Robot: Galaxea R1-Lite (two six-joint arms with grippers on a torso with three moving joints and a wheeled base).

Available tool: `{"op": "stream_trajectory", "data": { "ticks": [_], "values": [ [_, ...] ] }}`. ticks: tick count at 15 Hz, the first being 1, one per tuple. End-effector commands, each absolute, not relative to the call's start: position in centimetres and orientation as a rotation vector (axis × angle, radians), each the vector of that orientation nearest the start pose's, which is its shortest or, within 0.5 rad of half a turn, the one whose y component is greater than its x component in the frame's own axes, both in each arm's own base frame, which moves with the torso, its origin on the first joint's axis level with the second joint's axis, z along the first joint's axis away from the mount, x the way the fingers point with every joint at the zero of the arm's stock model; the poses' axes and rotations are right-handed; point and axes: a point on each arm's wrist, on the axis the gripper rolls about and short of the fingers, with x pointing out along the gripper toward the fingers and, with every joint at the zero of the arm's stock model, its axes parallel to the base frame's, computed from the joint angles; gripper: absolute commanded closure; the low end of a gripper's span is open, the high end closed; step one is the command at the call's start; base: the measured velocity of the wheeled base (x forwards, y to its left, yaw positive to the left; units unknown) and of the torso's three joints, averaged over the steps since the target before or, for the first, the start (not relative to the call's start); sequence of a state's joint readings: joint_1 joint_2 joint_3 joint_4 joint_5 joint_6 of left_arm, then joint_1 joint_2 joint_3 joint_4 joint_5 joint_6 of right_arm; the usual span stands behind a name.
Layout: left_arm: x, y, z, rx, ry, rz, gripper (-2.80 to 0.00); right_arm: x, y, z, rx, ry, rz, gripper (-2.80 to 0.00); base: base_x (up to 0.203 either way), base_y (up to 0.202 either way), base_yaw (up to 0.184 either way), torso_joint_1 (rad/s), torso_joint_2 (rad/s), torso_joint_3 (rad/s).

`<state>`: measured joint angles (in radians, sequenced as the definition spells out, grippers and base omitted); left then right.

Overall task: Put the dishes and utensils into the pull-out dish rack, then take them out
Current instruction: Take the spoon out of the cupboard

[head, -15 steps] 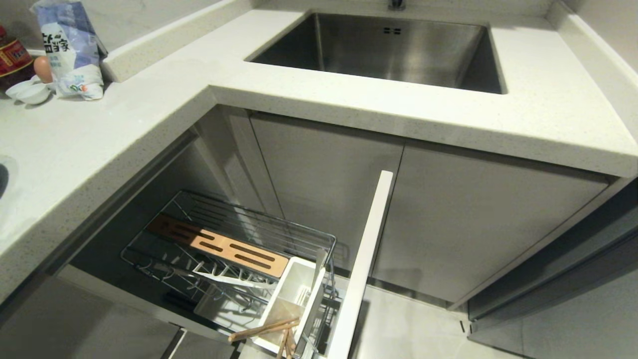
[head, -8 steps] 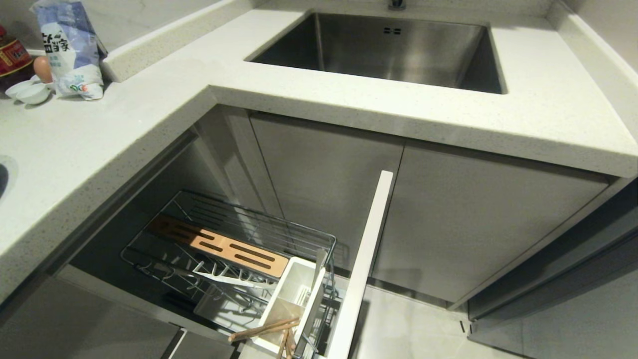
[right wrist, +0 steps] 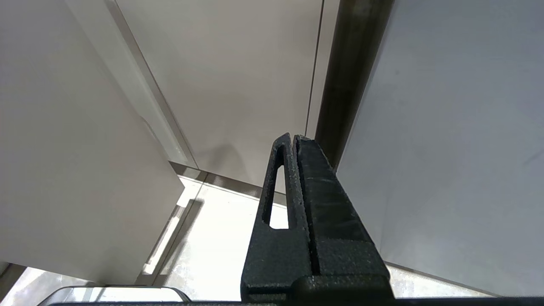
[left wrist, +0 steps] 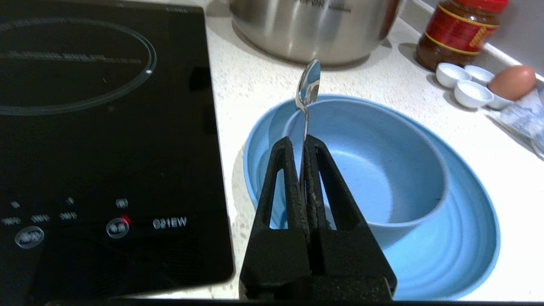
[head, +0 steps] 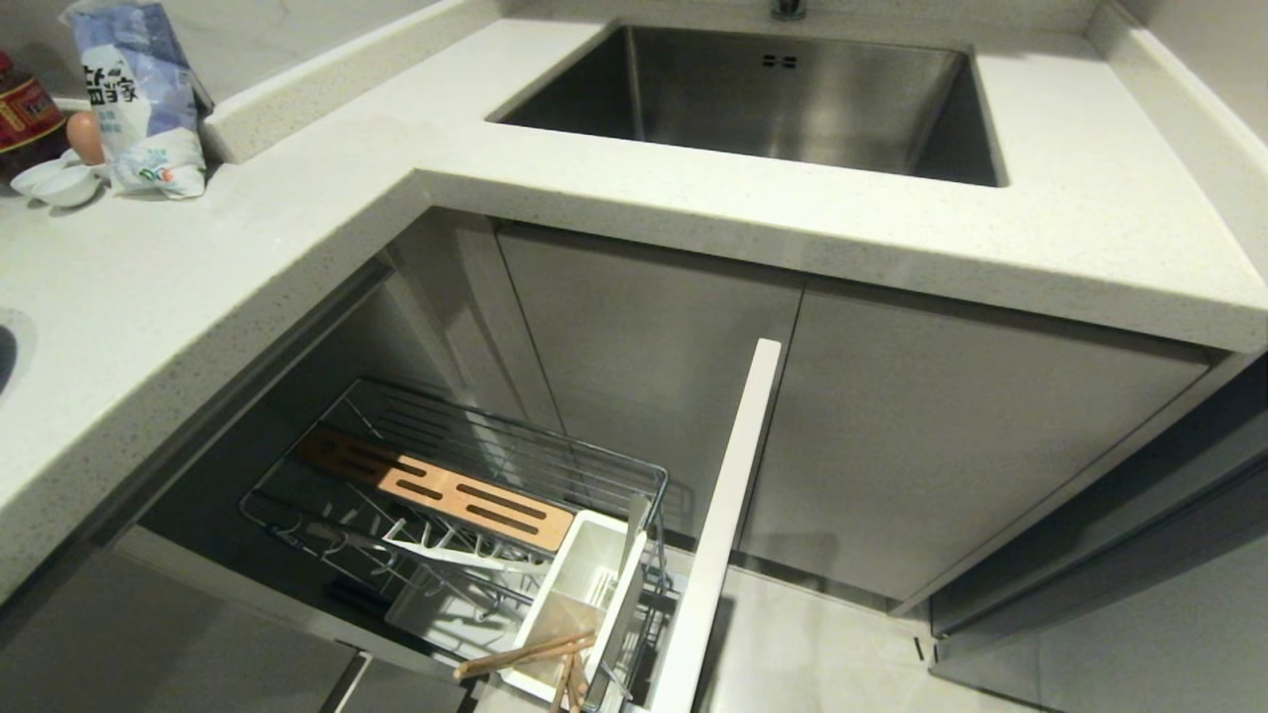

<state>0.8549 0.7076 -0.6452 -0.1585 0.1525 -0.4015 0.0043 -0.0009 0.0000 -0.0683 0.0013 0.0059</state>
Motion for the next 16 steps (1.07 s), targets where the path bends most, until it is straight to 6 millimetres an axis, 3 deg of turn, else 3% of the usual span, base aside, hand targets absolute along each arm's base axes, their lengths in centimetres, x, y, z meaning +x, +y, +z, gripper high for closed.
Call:
{"op": "stream_trajectory", "data": {
  "ticks": [1, 16],
  "values": [
    [3.1, 4.1, 26.0, -0.344, -0.297, 0.968, 0.00, -2.1, 0.0, 7.6, 0.006, -0.048, 0.006, 0.00, 0.000, 0.000, 0.000, 0.000, 0.00, 0.000],
    [3.6, 4.6, 24.2, -0.405, -0.366, 0.924, 0.00, -2.1, 0.0, 7.6, 0.006, -0.048, 0.006, 0.00, 0.000, 0.000, 0.000, 0.000, 0.00, 0.000]
  ]
}}
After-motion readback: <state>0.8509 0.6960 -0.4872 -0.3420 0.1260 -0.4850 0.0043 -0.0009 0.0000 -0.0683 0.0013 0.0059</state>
